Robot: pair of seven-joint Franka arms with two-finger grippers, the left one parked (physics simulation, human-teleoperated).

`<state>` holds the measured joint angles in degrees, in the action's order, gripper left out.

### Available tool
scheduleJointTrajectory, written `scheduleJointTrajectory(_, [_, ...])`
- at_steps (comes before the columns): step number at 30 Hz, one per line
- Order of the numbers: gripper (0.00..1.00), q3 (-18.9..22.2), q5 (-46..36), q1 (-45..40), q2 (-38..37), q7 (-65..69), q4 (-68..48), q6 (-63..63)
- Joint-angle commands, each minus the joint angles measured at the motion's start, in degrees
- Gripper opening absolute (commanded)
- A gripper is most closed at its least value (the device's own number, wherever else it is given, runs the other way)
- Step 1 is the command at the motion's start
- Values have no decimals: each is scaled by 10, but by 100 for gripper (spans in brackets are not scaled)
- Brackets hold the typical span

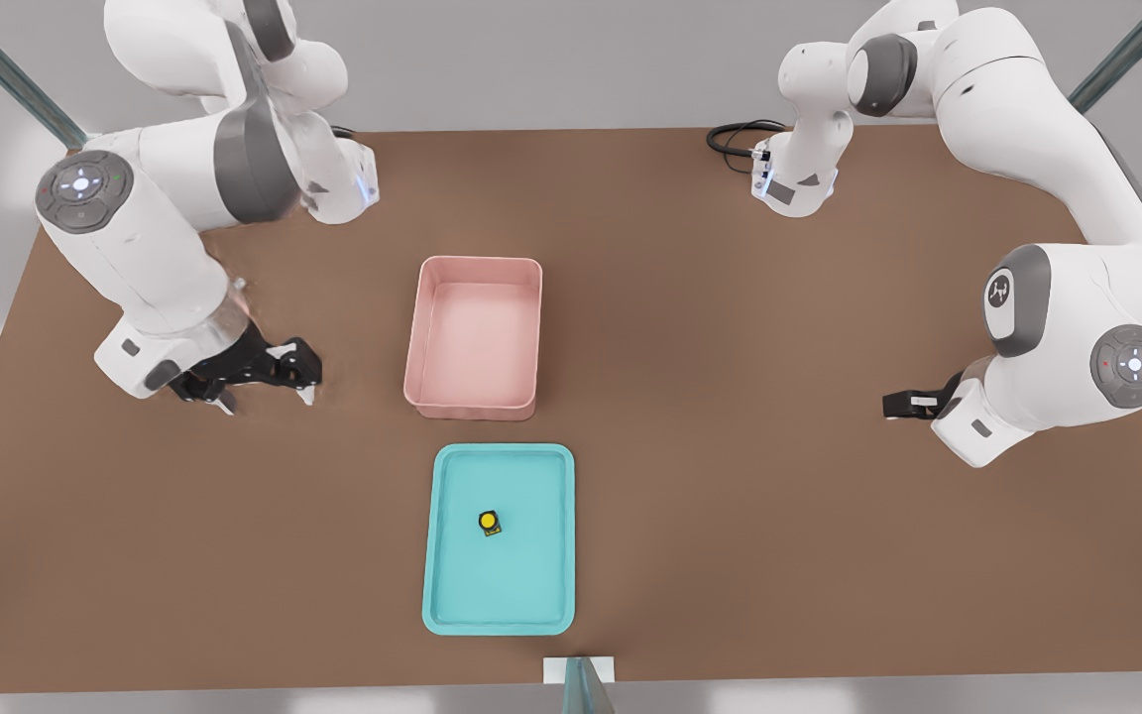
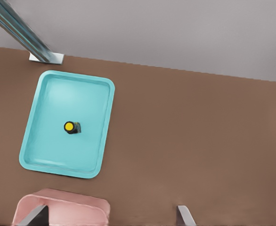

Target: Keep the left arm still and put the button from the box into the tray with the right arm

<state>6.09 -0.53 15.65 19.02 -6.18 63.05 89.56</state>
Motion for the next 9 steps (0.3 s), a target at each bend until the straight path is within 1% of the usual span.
scheduleJointTrajectory(1, [100,-4,4,-57,-10,103,5,-162])
scheduleJointTrajectory(4, [100,-11,15,-54,-4,102,6,-119])
scheduleJointTrajectory(9, [100,-9,9,-58,3,100,7,-99])
